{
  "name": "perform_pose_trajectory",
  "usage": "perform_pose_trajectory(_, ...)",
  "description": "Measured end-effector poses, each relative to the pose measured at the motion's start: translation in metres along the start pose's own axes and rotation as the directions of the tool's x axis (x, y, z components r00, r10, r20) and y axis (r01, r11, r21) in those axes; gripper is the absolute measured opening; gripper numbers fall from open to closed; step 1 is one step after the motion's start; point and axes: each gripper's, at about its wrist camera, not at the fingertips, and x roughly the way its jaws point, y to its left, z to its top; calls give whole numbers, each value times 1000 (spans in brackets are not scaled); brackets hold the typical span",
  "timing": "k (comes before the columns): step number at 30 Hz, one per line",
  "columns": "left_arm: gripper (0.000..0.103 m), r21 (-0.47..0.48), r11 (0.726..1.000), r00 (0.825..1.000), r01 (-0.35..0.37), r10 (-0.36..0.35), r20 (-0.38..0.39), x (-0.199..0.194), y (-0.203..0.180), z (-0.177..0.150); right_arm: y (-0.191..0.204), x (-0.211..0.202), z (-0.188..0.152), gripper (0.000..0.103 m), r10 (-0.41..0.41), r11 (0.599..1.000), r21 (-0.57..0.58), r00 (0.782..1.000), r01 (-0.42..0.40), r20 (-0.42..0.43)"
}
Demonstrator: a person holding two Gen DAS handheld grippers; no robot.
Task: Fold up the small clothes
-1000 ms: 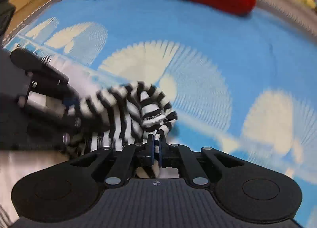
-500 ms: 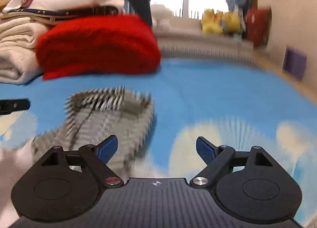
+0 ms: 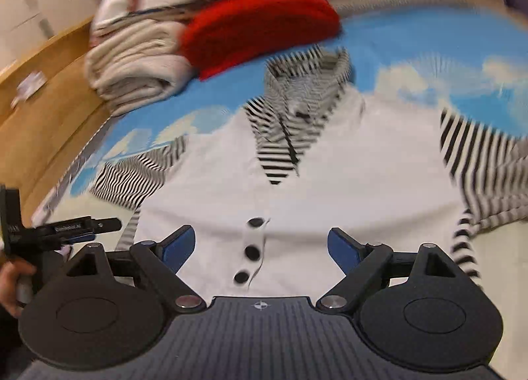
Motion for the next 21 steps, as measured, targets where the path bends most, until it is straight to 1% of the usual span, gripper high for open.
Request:
perform_pose_trajectory(2,103,-25,999,998,-26,27,50,-15,5,-19,17,-16,-25,91,-53,998,-17,997,54,53)
perform_pose_trajectory(4,103,-46,998,997,-42,45,59,-27,4,-31,31,-17,-54,91,-115,992,-37,988,119,98)
perform_pose_trajectory(6,103,-28,999,995,-19,21,94,-38,0,-39,38,-7,-76,90,-167,980,-80,975,180,144)
perform_pose_trajectory(8,103,-3,999,991,-43,43,127,-48,-5,-48,41,10,-88,90,-212,965,-131,968,229,136)
perform_pose_trajectory(9,103,6,999,989,-38,37,141,-50,-7,-53,42,10,-92,89,-220,961,-142,966,238,134)
perform_pose_trajectory(11,103,11,1000,988,-28,26,151,-52,-10,-59,42,9,-97,89,-224,959,-141,961,248,161)
perform_pose_trajectory(14,103,37,999,988,-39,34,150,-45,-16,-60,40,11,-101,89,-240,958,-109,951,264,197)
perform_pose_trajectory(15,103,41,998,988,-43,37,152,-43,-18,-60,40,14,-102,89,-246,957,-104,950,269,194)
perform_pose_trajectory(18,103,35,998,989,-44,38,141,-35,-24,-61,38,21,-102,89,-238,962,-99,957,256,165)
perform_pose_trajectory(21,103,42,998,990,-43,37,140,-29,-30,-60,37,26,-103,90,-247,956,-122,956,267,160)
